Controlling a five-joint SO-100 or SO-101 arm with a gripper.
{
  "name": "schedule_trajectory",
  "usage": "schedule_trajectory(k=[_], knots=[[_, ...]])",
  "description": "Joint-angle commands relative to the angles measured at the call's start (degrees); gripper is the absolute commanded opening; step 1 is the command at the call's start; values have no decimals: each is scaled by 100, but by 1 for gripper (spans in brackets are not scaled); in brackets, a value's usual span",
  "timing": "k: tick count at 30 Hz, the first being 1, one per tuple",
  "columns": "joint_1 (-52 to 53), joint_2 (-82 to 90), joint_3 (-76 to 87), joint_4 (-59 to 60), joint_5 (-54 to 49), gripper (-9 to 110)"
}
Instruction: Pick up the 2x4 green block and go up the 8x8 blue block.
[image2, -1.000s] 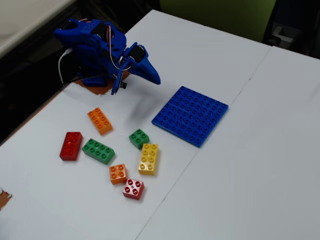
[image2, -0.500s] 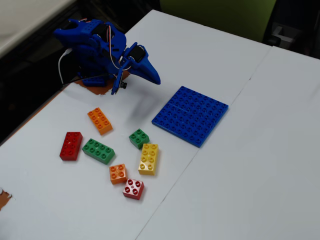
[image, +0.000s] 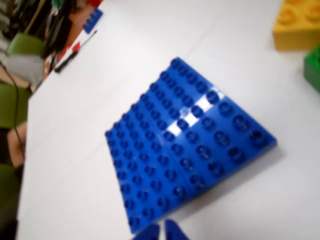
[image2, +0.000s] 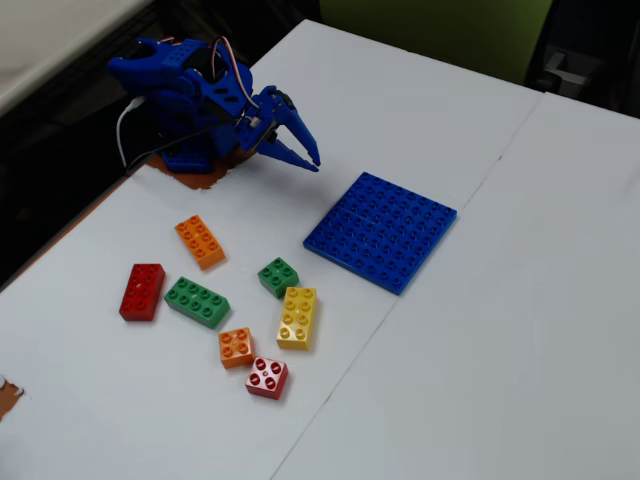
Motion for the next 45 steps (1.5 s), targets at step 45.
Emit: schedule_trajectory(k=[45], knots=[[5133, -10626, -9510, 2909, -8604, 30]])
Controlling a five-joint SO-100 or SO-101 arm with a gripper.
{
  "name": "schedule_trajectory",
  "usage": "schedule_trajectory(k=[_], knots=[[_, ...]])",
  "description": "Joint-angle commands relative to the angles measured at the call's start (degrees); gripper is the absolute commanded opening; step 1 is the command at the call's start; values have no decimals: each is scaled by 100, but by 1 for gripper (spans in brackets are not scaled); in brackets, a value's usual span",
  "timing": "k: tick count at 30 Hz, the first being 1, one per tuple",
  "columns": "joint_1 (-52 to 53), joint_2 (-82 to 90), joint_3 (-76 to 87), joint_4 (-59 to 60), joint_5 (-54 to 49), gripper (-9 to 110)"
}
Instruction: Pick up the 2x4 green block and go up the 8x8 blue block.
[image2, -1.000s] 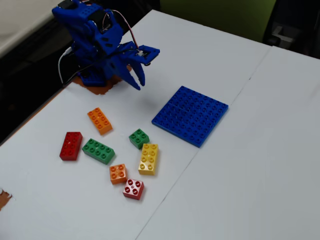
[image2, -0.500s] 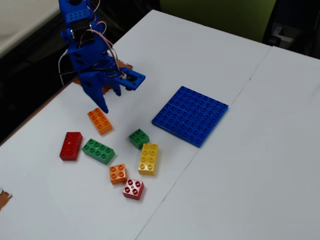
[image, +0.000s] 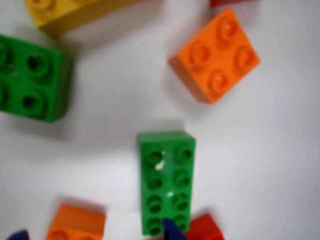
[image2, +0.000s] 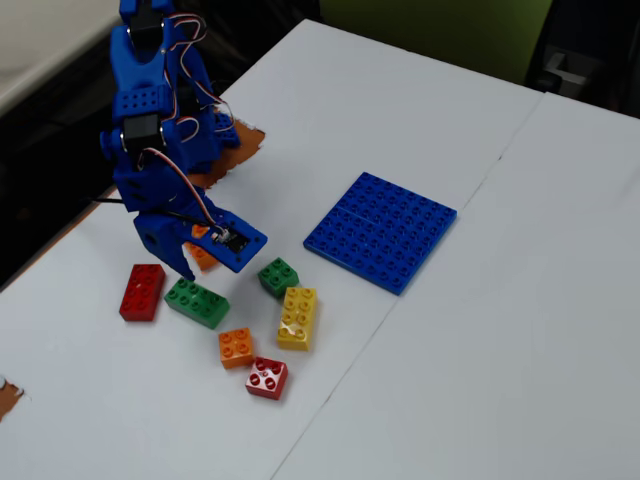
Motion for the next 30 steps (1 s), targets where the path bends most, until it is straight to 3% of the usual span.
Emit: schedule_trajectory(k=[1, 11, 30], knots=[[176, -220, -457, -88, 105, 30], [624, -791, -1090, -158, -668, 30], [316, -1503, -1310, -765, 0, 29]])
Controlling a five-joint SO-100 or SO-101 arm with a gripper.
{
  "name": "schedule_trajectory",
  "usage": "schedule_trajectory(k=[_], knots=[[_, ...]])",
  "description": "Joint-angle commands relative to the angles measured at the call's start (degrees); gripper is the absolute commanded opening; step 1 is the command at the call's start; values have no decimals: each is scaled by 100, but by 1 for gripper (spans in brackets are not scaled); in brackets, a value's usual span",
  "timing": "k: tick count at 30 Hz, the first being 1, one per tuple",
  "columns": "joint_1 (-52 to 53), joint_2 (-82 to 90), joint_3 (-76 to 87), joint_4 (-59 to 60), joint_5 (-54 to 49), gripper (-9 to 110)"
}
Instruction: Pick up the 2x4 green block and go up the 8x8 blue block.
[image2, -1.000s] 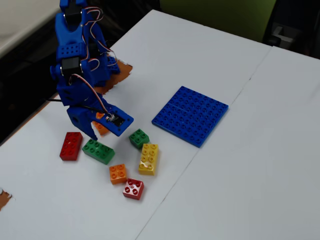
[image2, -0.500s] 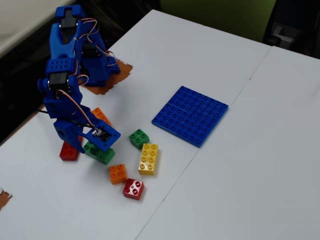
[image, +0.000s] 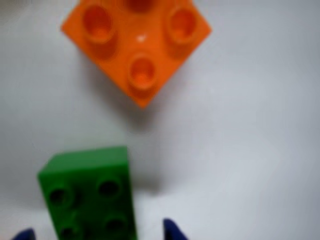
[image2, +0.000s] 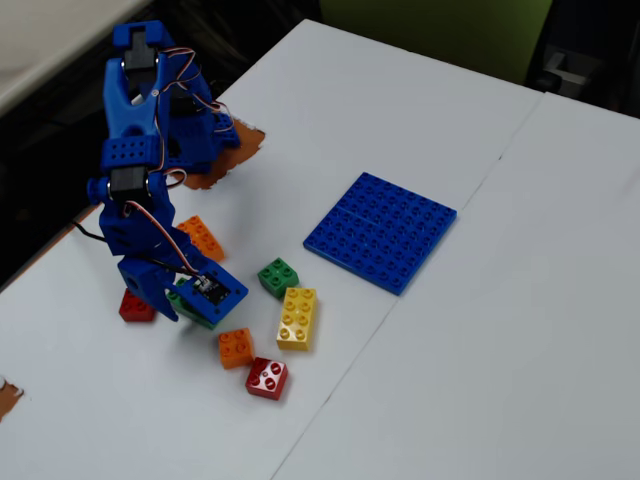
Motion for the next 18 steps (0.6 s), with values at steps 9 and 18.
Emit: schedule_trajectory(k=[9, 18], knots=[[-220, -26, -132, -290, 185, 25], [-202, 9, 53, -255, 220, 8]])
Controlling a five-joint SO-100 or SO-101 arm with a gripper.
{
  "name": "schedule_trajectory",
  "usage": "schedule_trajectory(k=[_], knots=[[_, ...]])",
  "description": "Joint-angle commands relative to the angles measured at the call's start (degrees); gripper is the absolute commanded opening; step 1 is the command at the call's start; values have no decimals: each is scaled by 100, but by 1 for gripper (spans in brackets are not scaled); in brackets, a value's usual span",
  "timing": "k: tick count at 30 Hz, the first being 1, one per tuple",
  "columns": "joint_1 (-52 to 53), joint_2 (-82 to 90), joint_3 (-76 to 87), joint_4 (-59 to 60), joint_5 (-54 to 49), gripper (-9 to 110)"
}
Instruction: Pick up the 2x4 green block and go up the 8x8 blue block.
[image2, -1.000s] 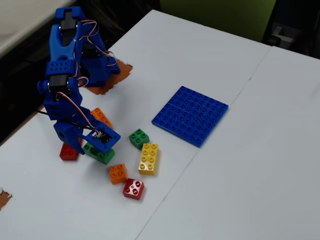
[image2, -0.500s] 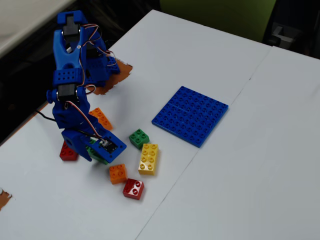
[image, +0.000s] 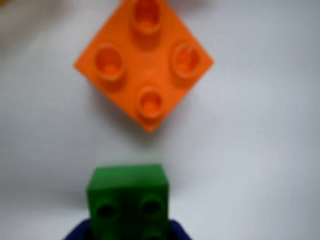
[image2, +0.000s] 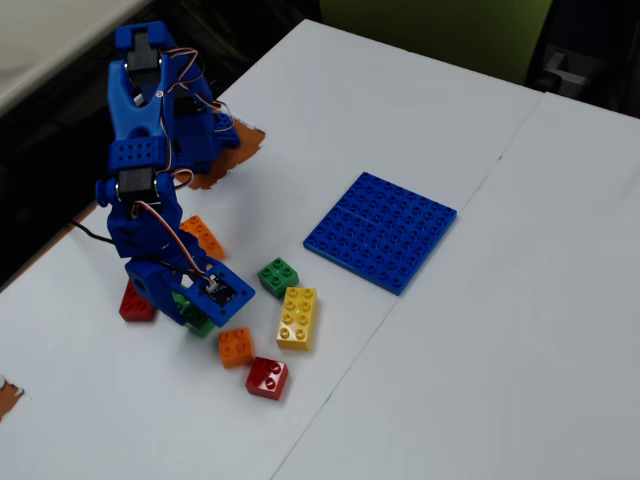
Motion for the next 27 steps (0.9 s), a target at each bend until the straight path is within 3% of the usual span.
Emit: schedule_trajectory(k=[1, 17, 27], knots=[[-88, 114, 26, -26, 18, 7], [-1028, 2769, 35, 2637, 1125, 5], [-3032, 3753, -62, 2224, 4219, 4]])
